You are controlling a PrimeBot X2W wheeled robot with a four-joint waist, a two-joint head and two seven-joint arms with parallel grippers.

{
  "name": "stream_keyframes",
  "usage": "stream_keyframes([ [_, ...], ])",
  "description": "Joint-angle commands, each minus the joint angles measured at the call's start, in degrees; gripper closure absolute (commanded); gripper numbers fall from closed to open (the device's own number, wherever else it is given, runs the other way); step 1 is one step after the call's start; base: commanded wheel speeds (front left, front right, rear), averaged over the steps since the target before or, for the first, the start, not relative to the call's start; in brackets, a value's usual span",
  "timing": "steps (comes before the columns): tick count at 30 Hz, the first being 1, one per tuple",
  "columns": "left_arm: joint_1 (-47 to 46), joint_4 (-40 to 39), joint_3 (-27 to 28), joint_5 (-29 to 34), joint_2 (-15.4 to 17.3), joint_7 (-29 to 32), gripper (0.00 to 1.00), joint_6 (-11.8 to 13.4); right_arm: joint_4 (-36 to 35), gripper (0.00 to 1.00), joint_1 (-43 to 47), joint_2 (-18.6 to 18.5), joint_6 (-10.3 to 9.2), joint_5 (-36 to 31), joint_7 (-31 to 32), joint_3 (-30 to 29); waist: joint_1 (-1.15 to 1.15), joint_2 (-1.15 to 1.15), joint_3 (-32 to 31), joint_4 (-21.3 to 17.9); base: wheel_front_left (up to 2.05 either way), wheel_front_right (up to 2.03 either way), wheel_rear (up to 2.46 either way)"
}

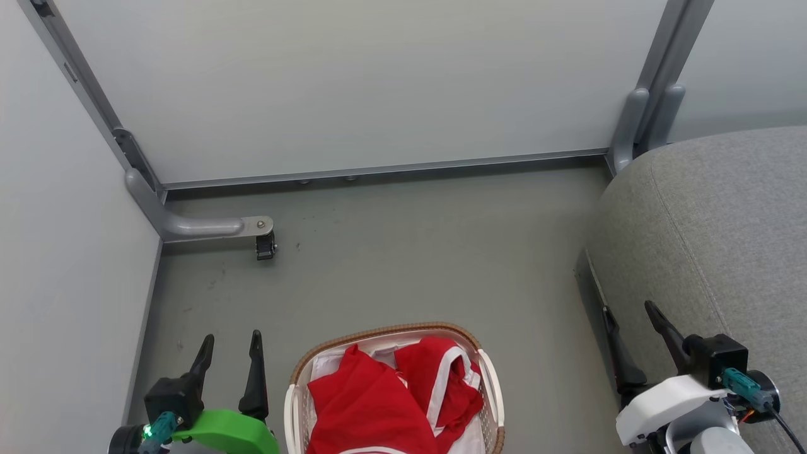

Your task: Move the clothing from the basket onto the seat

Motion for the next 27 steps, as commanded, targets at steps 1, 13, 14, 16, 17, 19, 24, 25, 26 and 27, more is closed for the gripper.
stream_keyframes([
  [1,0.75,0.14,-0.12,1.11,0.23,-0.39,0.00,0.22,0.23,0.00,0.59,-0.02,0.01,-1.12,-0.49,-0.17,0.00,0.00,-0.02,-0.03,0.00,0.00,0.00],
  [13,1.52,-0.24,-0.06,-0.09,0.23,-0.65,0.00,0.74,0.27,0.00,0.88,0.33,0.01,-1.71,-0.75,-1.70,0.00,0.00,-0.05,0.03,0.00,0.00,0.00],
  [14,1.56,-0.24,-0.05,-0.22,0.23,-0.64,0.00,0.77,0.31,0.00,0.93,0.37,0.01,-1.76,-0.75,-1.78,0.00,0.00,-0.04,0.02,0.00,0.00,0.00],
  [16,1.74,-0.15,-0.28,-0.15,0.22,-0.64,0.00,0.73,0.32,0.00,0.96,0.43,0.01,-1.79,-0.75,-1.92,0.00,0.00,0.00,-0.01,0.00,0.00,0.00],
  [17,1.78,-0.17,-0.34,-0.28,0.23,-0.65,0.00,0.71,0.28,0.00,0.96,0.46,0.01,-1.81,-0.75,-1.92,0.00,0.00,0.05,-0.04,0.00,0.00,0.00],
  [19,1.76,-0.16,-0.53,-0.38,0.23,-0.64,0.00,0.67,0.24,0.00,0.92,0.53,0.01,-1.80,-0.75,-1.90,0.00,0.00,0.16,-0.09,0.00,0.00,0.00],
  [24,1.49,0.06,-1.11,-0.51,0.23,-0.64,0.00,0.50,-0.02,0.00,0.79,0.71,0.01,-1.84,-0.75,-1.71,0.00,0.00,0.59,-0.37,0.00,0.00,0.00],
  [25,1.41,0.17,-1.31,-0.44,0.23,-0.64,0.00,0.46,-0.11,0.00,0.67,0.74,0.01,-1.84,-0.75,-1.66,0.00,0.00,0.78,-0.50,0.00,0.00,0.00],
  [26,1.32,0.23,-1.44,-0.41,0.23,-0.64,0.00,0.43,-0.19,0.00,0.53,0.77,0.01,-1.81,-0.75,-1.56,0.00,0.00,1.00,-0.64,0.00,0.00,0.00],
  [27,1.16,0.27,-1.69,-0.21,0.23,-0.64,0.00,0.40,-0.26,0.00,0.31,0.79,0.01,-1.71,-0.75,-1.47,0.00,0.00,1.26,-0.81,0.00,0.00,0.00],
])
